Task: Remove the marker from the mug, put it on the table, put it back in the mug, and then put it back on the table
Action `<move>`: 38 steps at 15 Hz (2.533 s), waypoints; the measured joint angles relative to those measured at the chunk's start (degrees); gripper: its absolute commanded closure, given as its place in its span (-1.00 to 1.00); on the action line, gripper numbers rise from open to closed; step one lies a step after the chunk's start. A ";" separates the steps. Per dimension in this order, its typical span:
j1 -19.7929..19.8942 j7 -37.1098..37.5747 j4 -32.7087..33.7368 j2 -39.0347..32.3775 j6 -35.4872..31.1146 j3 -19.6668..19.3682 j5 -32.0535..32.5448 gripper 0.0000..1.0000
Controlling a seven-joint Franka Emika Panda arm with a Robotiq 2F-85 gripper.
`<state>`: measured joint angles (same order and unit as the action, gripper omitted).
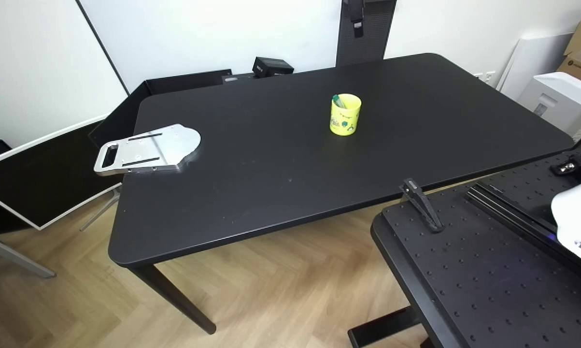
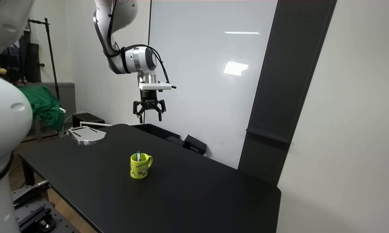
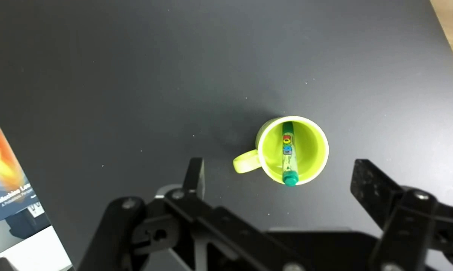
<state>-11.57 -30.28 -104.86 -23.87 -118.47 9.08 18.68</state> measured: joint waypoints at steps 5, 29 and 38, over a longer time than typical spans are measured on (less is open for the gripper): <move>-2.49 0.98 8.69 -8.38 6.68 0.32 1.39 -1.00; -5.83 6.87 16.54 -23.98 1.27 0.78 -1.74 -1.00; -5.49 7.06 16.54 -24.56 3.59 0.68 -1.84 -1.00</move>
<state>-17.06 -23.21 -88.32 -48.43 -114.88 9.76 16.83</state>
